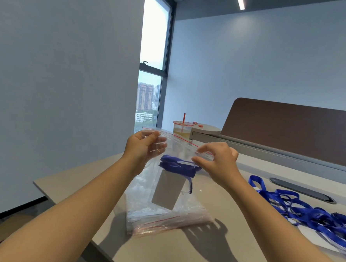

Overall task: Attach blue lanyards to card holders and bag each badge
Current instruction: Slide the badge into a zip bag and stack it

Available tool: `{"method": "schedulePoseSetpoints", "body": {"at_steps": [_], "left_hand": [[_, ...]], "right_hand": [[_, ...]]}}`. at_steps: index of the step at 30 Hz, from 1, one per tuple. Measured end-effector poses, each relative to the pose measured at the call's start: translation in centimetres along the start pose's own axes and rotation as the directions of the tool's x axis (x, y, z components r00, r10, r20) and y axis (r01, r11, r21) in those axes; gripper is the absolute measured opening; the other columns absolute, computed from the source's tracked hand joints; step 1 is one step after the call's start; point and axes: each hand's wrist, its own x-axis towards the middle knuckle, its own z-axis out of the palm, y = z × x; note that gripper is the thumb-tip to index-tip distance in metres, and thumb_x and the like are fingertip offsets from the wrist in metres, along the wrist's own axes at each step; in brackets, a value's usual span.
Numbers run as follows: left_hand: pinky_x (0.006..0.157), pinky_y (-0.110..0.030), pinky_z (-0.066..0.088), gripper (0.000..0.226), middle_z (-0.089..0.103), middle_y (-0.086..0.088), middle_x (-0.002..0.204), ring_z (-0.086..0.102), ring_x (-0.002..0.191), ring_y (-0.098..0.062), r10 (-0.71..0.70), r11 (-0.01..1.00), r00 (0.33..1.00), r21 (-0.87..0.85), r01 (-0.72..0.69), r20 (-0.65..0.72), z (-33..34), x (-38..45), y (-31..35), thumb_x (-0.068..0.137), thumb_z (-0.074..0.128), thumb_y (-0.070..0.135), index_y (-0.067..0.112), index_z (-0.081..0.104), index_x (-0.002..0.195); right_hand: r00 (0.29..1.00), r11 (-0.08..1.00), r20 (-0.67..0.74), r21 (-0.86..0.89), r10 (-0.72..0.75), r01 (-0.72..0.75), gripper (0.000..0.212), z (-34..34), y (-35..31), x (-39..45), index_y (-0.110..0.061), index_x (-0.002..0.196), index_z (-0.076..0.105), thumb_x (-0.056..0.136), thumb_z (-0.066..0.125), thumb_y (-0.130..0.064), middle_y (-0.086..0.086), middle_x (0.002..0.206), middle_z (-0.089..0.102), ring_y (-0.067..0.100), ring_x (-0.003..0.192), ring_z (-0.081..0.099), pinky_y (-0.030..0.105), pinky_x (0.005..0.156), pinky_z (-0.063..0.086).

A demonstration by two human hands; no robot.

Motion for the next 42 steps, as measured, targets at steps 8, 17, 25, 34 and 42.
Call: {"method": "schedulePoseSetpoints", "body": {"at_steps": [8, 17, 25, 34, 42], "left_hand": [[0.083, -0.034, 0.05, 0.013, 0.061, -0.011, 0.097, 0.062, 0.083, -0.025, 0.014, 0.999, 1.0, -0.029, -0.013, 0.008, -0.8, 0.7, 1.3, 0.092, 0.045, 0.015, 0.005, 0.054, 0.092], [0.092, -0.035, 0.044, 0.003, 0.065, -0.005, 0.09, 0.062, 0.083, -0.015, -0.092, 0.95, 0.983, 0.31, 0.039, 0.158, -4.2, -0.4, -1.9, 0.088, 0.054, 0.016, 0.015, 0.057, 0.087], [0.074, -0.029, 0.051, 0.015, 0.063, -0.008, 0.078, 0.062, 0.072, -0.021, -0.119, 0.986, 0.993, 0.121, 0.117, 0.009, -3.7, 0.2, -2.1, 0.091, 0.049, 0.011, 0.01, 0.056, 0.078], [0.093, -0.037, 0.039, 0.007, 0.063, 0.001, 0.098, 0.057, 0.097, -0.017, -0.27, 0.903, 0.935, 0.398, 0.163, 0.228, -6.4, -0.6, -2.5, 0.087, 0.055, 0.015, 0.016, 0.061, 0.088], [0.067, -0.027, 0.047, 0.013, 0.067, -0.003, 0.07, 0.062, 0.073, -0.018, -0.166, 0.968, 0.983, 0.201, 0.148, 0.075, -4.9, -1.4, -1.0, 0.089, 0.052, 0.01, 0.01, 0.057, 0.077]], "right_hand": [[0.994, 0.937, 0.041, 0.329, 0.106, -0.114, 0.019, -1.2, 0.4, 1.0, -0.018, 0.07, 0.051, 0.08, 0.065, -0.011, 0.009, 0.096, 0.057, 0.02, 0.089, 0.053, 0.028, 0.078, 0.04], [0.955, 0.738, -0.041, 0.645, 0.293, -0.199, 0.046, 0.1, 0.4, 1.5, -0.008, 0.122, 0.041, 0.082, 0.061, -0.003, 0.004, 0.086, 0.061, 0.014, 0.071, 0.062, 0.025, 0.072, 0.052], [0.88, 0.654, 0.369, 0.593, 0.298, -0.47, 0.02, 3.4, 3.1, -0.6, -0.008, 0.102, 0.057, 0.085, 0.059, -0.018, 0.007, 0.106, 0.059, 0.019, 0.098, 0.053, 0.028, 0.079, 0.038], [0.944, 0.693, 0.166, 0.645, 0.287, -0.324, 0.022, 2.9, 1.7, 0.9, -0.012, 0.07, 0.052, 0.09, 0.048, -0.009, 0.004, 0.064, 0.058, 0.014, 0.063, 0.055, 0.03, 0.075, 0.047], [0.957, 0.764, 0.009, 0.599, 0.291, -0.238, 0.019, -0.9, 0.3, 0.5, -0.014, 0.076, 0.046, 0.094, 0.041, -0.013, 0.003, 0.062, 0.056, 0.013, 0.052, 0.046, 0.02, 0.048, 0.038]]}}
